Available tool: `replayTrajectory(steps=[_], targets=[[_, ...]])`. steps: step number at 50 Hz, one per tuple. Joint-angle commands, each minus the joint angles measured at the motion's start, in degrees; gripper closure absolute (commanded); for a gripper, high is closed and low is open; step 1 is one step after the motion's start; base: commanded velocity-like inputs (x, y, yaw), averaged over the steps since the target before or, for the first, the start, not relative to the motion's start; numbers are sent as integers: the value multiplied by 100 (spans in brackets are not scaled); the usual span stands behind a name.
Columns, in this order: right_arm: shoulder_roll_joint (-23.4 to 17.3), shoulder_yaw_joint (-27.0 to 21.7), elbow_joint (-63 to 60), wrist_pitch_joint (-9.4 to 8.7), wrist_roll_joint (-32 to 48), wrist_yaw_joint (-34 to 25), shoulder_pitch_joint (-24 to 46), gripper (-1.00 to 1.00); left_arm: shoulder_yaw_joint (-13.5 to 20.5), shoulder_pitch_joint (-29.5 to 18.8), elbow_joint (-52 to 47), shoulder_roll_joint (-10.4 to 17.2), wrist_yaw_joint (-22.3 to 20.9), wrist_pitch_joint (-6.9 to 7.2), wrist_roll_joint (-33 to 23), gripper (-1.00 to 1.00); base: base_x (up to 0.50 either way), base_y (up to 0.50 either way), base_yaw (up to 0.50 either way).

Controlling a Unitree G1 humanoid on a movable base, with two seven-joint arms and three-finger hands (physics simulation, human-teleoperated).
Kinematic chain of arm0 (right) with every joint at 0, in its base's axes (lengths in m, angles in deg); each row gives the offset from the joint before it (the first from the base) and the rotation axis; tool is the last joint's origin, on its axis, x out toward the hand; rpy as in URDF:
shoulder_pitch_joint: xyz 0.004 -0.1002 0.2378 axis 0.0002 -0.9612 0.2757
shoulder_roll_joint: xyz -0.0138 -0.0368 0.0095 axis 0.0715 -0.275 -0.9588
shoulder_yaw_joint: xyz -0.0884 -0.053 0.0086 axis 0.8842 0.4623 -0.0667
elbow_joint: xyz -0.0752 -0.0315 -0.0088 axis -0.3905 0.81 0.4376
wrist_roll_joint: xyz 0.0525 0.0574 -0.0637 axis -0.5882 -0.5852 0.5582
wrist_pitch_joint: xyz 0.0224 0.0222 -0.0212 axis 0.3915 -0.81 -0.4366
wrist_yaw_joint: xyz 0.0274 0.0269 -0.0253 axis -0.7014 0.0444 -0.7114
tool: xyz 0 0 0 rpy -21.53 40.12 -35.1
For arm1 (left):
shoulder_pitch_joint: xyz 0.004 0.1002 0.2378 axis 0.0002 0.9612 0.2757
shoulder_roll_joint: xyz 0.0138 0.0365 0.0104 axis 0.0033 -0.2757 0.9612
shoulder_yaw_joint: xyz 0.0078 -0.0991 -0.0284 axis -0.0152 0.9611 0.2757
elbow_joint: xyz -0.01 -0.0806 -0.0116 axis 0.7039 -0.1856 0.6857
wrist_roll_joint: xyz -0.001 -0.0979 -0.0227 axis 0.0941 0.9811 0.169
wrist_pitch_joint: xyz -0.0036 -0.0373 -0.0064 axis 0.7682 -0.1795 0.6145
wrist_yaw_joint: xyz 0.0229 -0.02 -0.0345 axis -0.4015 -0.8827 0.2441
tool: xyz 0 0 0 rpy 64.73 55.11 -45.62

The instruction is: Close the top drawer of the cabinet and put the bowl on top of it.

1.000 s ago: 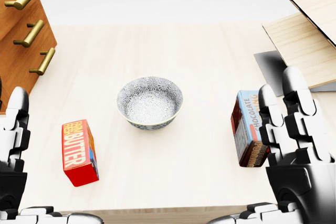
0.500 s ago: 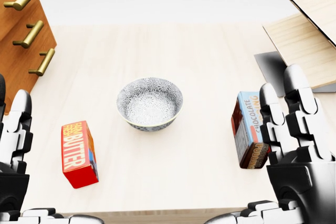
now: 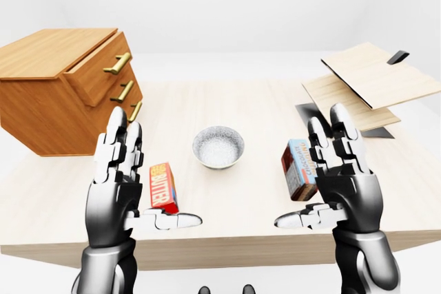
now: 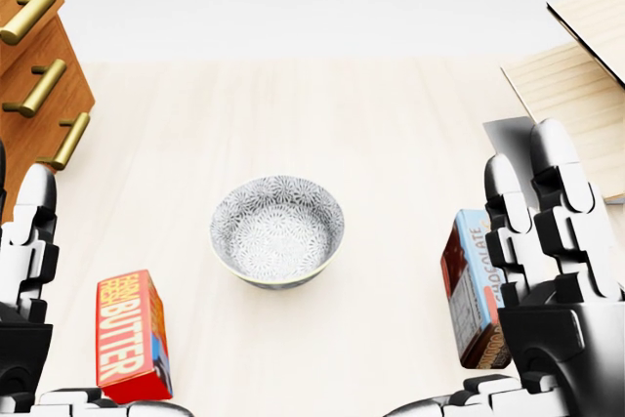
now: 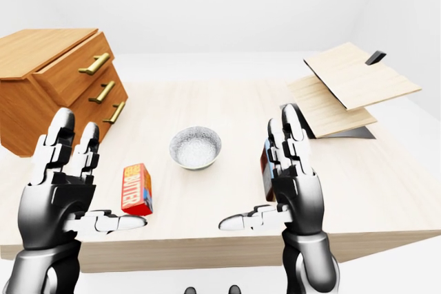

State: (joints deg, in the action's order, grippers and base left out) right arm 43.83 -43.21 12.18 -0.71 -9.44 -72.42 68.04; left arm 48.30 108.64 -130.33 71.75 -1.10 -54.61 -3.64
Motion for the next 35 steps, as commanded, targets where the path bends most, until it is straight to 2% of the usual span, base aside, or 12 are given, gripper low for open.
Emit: replayTrajectory(steps=[1,9,11,12,14,20,24,35], targets=[[10,-12,-46,25,-19,-26,-57,-100,-13,19,-70,-2,7,0,7,-100,23,0,0],[15,-12,-72,25,-18,-27,-68,-100,-7,29,-72,-3,1,0,17,-100,22,0,0],[13,-46,-131,-23,-125,-48,-91,-100,-4,37,-85,-4,-3,0,24,-100,20,0,0],[25,-78,-152,24,-156,-54,-86,-100,-3,37,-85,-4,-5,0,25,-100,0,0,0],[19,-105,-232,-109,-229,-71,-101,-100,7,28,-70,-4,-7,0,29,-100,0,0,0],[44,-245,-148,-223,-315,-94,24,-100,11,21,-69,-6,-11,0,28,-100,0,0,0],[91,-260,-111,-113,-98,-2,48,-100,33,-6,-46,-7,-12,0,32,-100,0,0,0],[88,-236,-89,-16,-50,-9,17,-100,61,-31,-25,-10,-21,0,39,-100,0,0,0]])
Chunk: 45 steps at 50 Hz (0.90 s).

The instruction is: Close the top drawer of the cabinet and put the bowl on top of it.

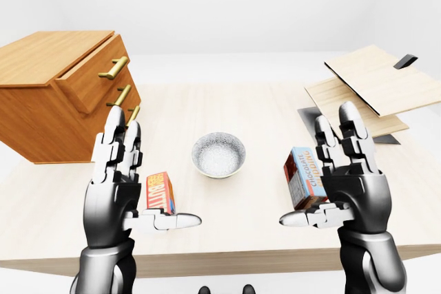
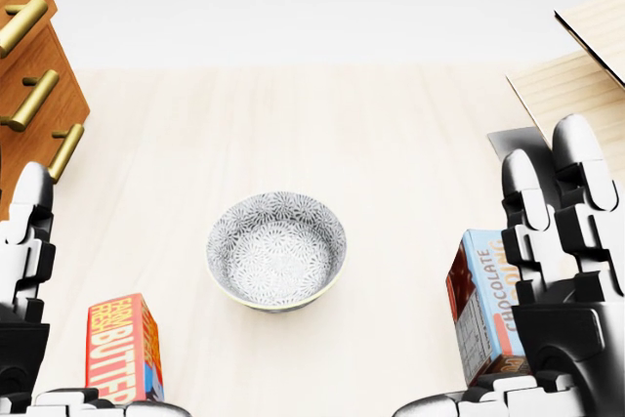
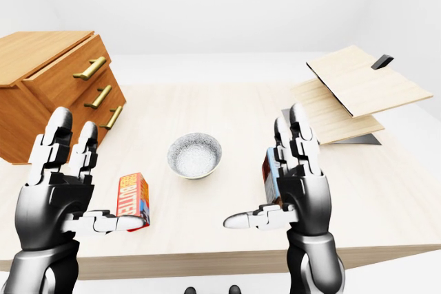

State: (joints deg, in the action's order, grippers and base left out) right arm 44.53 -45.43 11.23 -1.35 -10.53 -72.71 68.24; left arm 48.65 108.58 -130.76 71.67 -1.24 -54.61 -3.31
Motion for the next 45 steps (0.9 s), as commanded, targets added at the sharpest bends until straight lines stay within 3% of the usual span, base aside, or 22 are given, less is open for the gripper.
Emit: replayTrajectory(steps=[1,19,31,45], targets=[[15,-19,1,50,63,22,-6,-100,39,-33,18,-2,-8,0,14,-100,0,0,0],[10,75,-102,109,51,-33,-144,-100,40,-23,-15,-11,-13,0,9,-100,0,0,0],[1,159,-58,249,149,-14,-212,-100,37,-38,27,-10,-7,0,-1,-100,0,0,0],[7,127,-78,335,87,-47,-300,-100,89,-111,92,-6,-4,0,1,-100,0,22,0]])
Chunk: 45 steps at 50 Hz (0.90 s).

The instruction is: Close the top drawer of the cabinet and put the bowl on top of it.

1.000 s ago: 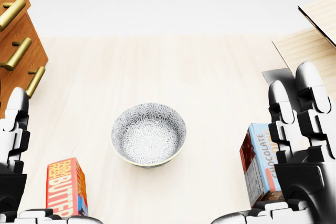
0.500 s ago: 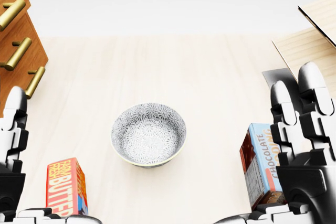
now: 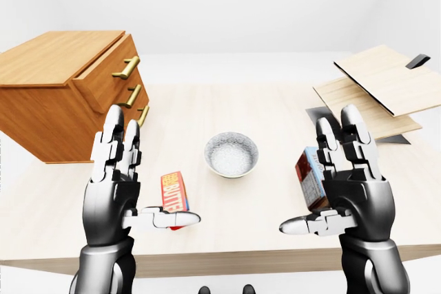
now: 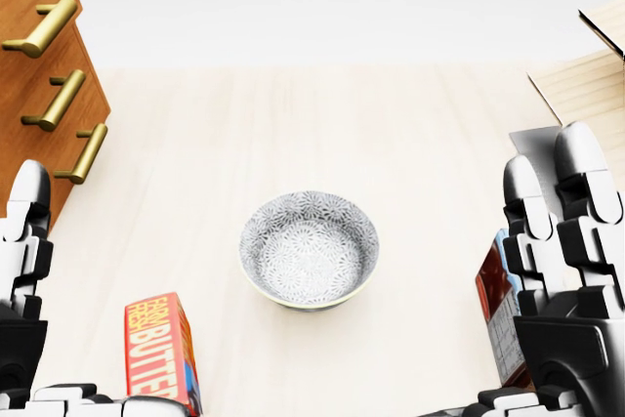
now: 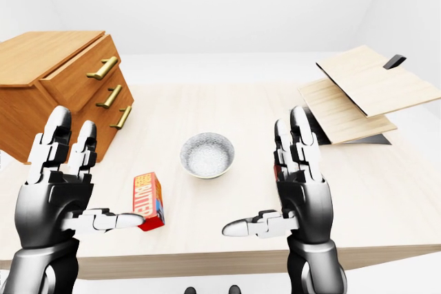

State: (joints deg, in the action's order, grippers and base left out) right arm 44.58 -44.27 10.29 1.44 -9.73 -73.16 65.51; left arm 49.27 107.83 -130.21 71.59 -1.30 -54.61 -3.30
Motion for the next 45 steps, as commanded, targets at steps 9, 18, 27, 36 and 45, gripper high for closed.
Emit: replayTrajectory(steps=[9,18,27,36,45], targets=[[-4,-1,-19,33,-20,-9,-30,-100,42,-16,-2,-9,-6,0,9,-100,0,22,0],[3,-8,-66,-11,-33,-19,-39,-100,51,-20,-12,-11,-8,0,12,-100,0,22,0],[8,4,-54,46,-44,-45,-88,-100,31,-20,-6,-13,-2,0,-8,-100,0,22,0],[5,13,-45,61,-40,-47,-96,-100,35,-72,72,0,11,0,-16,-100,0,22,0],[22,-83,-152,-52,-257,-157,-157,-100,12,-277,440,54,34,0,-77,-100,0,6,0]])
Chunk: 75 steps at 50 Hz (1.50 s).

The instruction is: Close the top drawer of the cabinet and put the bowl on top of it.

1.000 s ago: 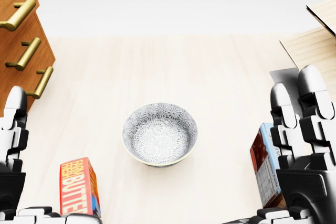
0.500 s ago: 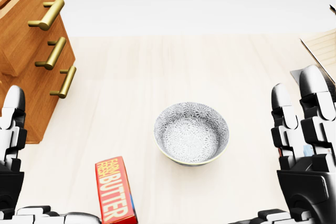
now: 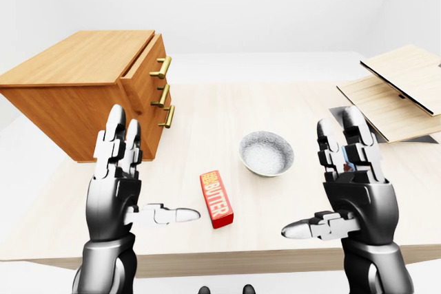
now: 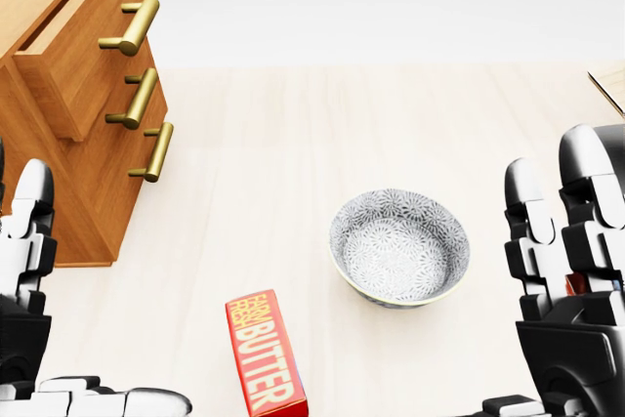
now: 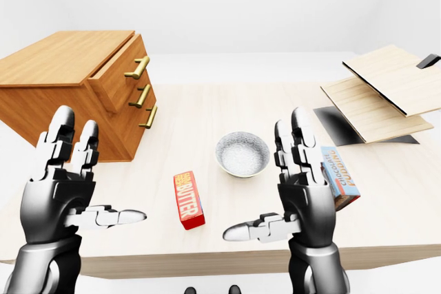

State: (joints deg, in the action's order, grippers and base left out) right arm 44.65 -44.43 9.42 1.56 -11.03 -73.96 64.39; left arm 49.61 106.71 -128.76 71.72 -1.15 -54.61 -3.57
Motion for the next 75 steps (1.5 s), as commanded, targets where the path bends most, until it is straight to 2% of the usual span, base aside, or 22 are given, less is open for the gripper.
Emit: replayTrajectory(steps=[1,7,9,11,20,21,22,30,34,41,48,57,75], targets=[[18,-69,-65,-65,-126,-80,-45,-100,-22,-168,298,42,21,0,-51,-100,0,0,0],[80,-232,-185,-8,-321,-249,-253,-100,-117,-400,754,102,46,0,-133,-100,0,0,0],[135,-284,-219,75,-314,-316,-389,-100,-134,-456,832,128,33,0,-117,-100,0,0,0],[199,-295,-184,268,-347,-438,-574,-100,-154,-548,1004,165,-24,0,-92,-100,0,0,0],[294,-250,-78,284,-370,-620,-953,-100,20,-1243,1944,280,87,0,-230,-100,0,0,0],[93,-413,-767,-668,-454,-71,-199,-100,8,-1292,1972,289,144,0,-309,-100,0,0,0],[66,-504,-907,-716,-503,5,-24,-100,3,-1326,1982,291,158,0,-322,-100,0,0,0],[183,-680,-514,-716,-412,-184,261,-100,-38,-1608,1922,341,234,0,-501,-100,0,0,0],[176,-732,-423,-716,-425,-166,344,-100,-28,-1896,2031,380,284,0,-580,-100,0,0,0],[246,-731,-546,-716,-433,-218,165,-100,-60,-2231,1992,438,292,0,-723,-100,0,0,0],[274,-718,-628,-716,-448,-259,55,-100,55,-2595,2081,523,281,0,-685,-100,0,0,0],[357,-861,-777,-716,-598,-369,-64,-100,115,-2852,3037,603,338,0,-642,-100,0,0,0],[492,-1063,-1027,-716,-795,-547,-222,-100,77,-3381,4278,689,441,0,-613,-100,0,0,0]])
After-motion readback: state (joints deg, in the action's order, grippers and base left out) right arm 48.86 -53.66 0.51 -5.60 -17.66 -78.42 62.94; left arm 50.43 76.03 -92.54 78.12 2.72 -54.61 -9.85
